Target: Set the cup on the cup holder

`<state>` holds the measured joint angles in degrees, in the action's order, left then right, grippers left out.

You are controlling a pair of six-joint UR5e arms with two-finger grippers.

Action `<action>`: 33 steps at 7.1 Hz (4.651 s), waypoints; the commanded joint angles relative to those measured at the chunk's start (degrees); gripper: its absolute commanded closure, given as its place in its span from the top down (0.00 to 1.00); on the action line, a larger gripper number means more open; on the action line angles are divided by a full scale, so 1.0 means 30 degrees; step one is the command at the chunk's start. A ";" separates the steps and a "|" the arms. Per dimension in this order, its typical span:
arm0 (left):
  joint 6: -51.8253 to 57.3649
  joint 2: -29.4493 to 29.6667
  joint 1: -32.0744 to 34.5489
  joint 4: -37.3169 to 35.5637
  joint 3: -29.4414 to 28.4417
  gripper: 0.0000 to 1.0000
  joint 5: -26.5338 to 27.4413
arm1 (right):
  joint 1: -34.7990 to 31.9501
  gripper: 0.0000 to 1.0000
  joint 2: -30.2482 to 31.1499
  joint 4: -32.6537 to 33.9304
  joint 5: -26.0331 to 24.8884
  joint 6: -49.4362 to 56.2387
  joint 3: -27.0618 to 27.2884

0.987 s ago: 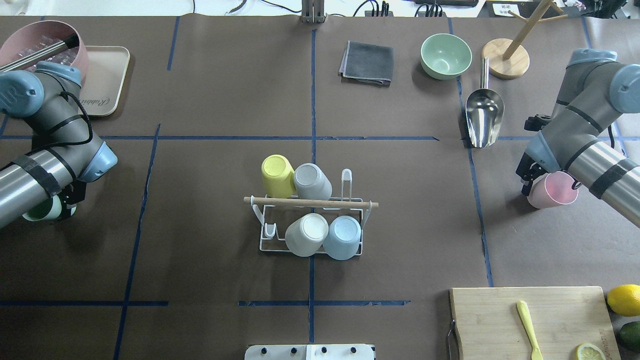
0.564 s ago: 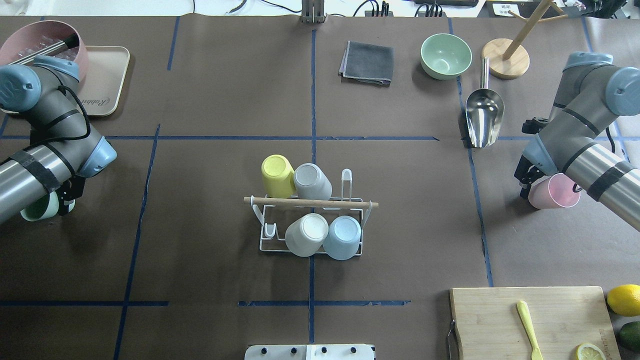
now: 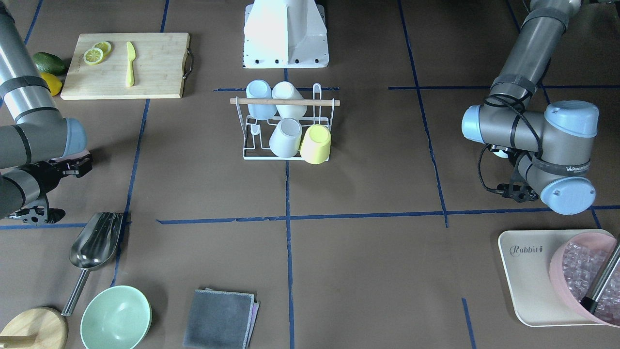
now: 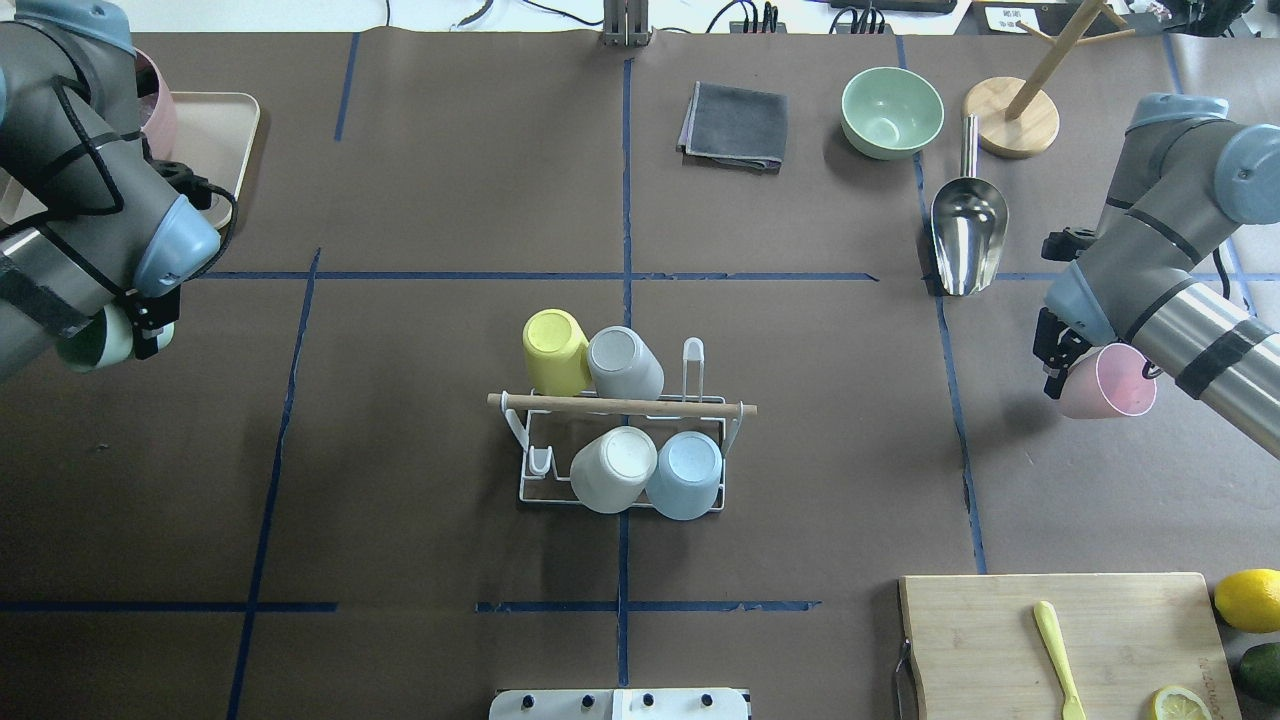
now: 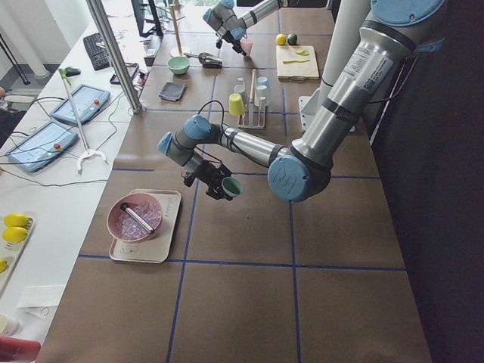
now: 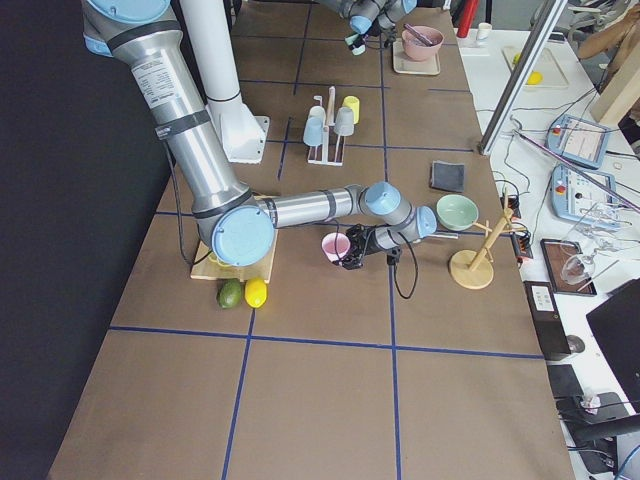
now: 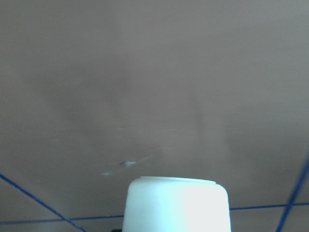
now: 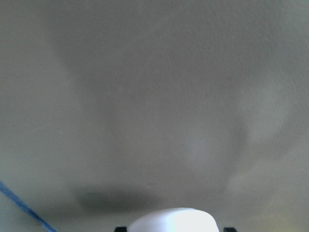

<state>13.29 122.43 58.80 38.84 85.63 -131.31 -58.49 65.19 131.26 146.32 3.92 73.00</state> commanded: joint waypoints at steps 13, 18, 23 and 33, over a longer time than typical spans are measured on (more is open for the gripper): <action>-1.2208 -0.2166 -0.2916 3.0358 0.6613 0.08 0.0292 | -0.1946 0.04 0.0151 -1.6651 -0.0256 0.0209 0.6137; -1.2134 -0.3804 -0.8011 4.1434 0.6203 0.08 0.6887 | -0.2036 0.00 -0.0228 -2.5647 -0.0925 -0.4037 0.6285; -0.7769 -0.4981 -1.2479 5.1258 0.2785 0.07 1.1864 | 0.1202 0.00 -0.0227 -3.9104 -0.7063 -1.3156 0.6107; -0.7915 -0.4130 -1.3359 5.1388 0.0784 0.20 1.3417 | 0.9500 0.00 -0.0991 -4.6098 -1.8215 -0.7732 0.3705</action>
<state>-10.45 110.04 18.76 192.98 88.43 -91.13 -32.27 61.69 -6.81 92.47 -22.01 84.19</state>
